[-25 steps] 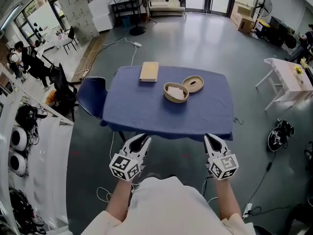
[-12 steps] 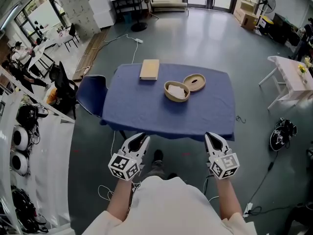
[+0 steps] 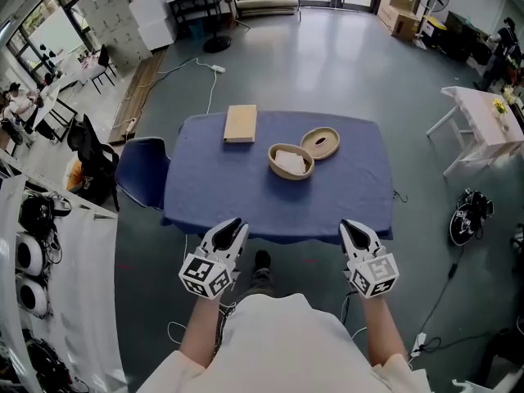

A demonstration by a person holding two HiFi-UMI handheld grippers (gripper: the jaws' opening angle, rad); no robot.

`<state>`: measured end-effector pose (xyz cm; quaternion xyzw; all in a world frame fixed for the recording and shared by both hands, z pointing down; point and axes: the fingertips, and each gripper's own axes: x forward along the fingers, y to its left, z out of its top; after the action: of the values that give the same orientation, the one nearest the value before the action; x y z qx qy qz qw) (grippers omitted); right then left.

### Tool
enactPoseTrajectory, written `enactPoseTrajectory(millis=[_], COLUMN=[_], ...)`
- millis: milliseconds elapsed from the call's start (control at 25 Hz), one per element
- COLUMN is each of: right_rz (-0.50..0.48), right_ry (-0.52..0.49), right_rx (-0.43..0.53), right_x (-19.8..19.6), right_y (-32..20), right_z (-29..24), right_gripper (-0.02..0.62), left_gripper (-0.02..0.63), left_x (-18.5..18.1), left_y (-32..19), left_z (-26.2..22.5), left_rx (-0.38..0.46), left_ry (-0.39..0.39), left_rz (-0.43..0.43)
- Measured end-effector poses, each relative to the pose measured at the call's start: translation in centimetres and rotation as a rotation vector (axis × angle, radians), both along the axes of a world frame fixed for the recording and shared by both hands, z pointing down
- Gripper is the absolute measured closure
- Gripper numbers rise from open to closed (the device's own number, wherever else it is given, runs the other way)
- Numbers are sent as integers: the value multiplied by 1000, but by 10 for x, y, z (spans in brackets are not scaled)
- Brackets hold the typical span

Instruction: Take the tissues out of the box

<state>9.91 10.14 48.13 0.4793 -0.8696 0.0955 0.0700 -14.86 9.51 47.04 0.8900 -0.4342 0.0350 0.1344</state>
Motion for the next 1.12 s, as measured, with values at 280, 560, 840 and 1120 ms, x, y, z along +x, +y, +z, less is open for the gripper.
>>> enactPoseTrajectory(millis=[280,560,840,1120], right_rz=[38,94,156,174], right_ry=[15,30,44,56], right_rx=[-20,-33,-49,-81], right_x=[-22,-47,-69,-77], right_y=[-59,-110,-142,-157], right_z=[1,-2,1,10], right_gripper=[560,560,560,560], left_gripper=[526,526,526,526], left_x=[-13,-34,-51,-51], left_y=[-72,-133,-175,-197], left_z=[-3,-4,1,9], left_rx=[-9,-25,-40,-57], left_ry=[1,-8,-14,-8], left_rz=[58,141,232,268])
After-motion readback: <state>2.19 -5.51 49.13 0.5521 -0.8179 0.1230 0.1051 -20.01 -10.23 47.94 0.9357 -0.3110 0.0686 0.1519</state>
